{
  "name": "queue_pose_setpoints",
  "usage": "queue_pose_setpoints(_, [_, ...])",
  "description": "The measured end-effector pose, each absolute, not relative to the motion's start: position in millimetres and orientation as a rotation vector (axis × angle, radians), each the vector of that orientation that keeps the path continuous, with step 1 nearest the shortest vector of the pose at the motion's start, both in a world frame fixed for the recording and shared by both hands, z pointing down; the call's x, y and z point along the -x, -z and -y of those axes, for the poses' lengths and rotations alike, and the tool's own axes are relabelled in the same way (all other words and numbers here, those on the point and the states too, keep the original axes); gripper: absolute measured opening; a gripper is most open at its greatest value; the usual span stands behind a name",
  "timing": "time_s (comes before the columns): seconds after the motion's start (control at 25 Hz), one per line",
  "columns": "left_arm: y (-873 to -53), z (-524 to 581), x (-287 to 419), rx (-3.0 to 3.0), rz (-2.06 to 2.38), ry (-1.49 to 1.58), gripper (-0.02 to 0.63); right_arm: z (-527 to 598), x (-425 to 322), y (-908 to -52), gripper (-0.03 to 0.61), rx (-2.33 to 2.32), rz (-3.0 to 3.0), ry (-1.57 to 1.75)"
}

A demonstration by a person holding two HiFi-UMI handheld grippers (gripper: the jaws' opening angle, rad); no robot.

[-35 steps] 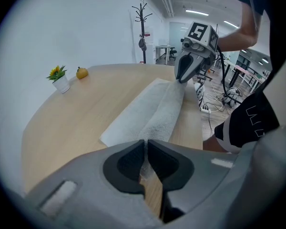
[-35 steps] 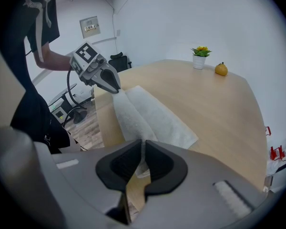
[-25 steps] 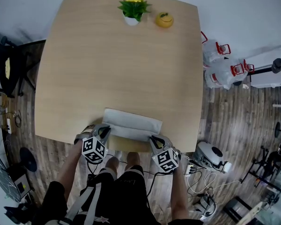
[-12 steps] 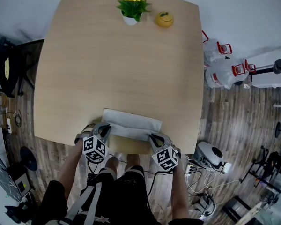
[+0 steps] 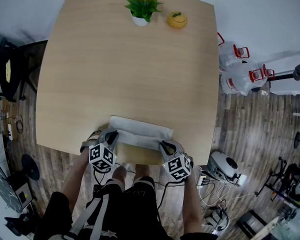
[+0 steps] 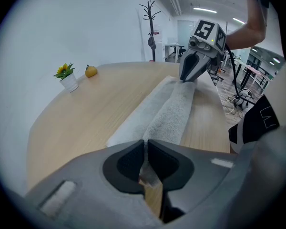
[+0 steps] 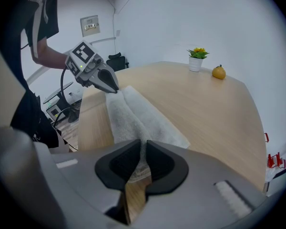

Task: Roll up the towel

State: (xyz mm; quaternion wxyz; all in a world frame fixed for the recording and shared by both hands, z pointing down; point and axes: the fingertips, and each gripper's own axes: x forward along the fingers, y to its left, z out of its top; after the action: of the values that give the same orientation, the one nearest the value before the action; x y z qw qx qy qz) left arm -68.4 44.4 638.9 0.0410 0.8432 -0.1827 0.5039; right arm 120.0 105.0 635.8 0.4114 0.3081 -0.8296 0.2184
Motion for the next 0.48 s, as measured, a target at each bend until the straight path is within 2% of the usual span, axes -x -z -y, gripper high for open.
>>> queue_pose_setpoints(0.48, [-641.0,-37.5,67.4,-2.581,0.614,-1.554,0.04,-101.4,-120.9,-637.1,0.046,-0.796,2.087,-0.536])
